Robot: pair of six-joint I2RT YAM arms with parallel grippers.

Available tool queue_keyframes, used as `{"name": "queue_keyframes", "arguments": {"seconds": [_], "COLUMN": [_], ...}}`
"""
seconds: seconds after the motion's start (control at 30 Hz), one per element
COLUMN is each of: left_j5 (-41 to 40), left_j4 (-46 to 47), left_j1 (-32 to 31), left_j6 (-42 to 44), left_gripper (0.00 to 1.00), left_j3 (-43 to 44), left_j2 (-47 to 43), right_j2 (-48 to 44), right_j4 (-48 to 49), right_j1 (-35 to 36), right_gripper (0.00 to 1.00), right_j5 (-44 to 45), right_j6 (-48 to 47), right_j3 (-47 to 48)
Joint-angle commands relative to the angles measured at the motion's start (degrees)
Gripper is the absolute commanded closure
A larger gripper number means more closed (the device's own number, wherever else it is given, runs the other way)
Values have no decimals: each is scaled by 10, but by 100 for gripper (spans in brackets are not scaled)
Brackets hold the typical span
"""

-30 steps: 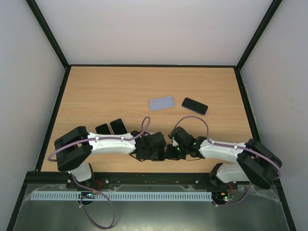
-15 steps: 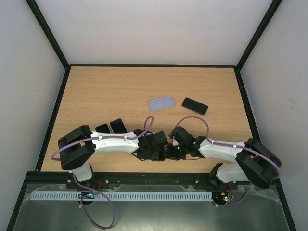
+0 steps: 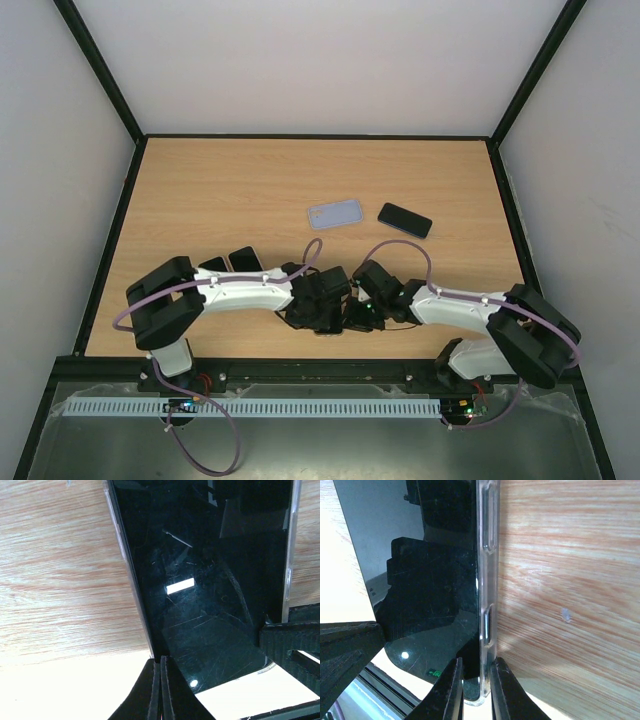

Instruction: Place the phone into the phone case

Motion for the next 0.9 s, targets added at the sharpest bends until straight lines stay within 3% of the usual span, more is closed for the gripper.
{"name": "queue_keyframes", "arguments": {"seconds": [0.0, 0.87], "left_j5": [79, 160], "left_j4": [135, 243], "left_j1": [-13, 1], "left_j6": [31, 64], "left_gripper": [98, 98], "left_j3": [-82, -55], "left_j2": [201, 258], "right_j2": [50, 32], "right_j4": [138, 186], "right_j1": [27, 15], "right_gripper": [88, 88], "right_j5": [22, -15], "right_j6": [-17, -10], "right_j3": [19, 16]}}
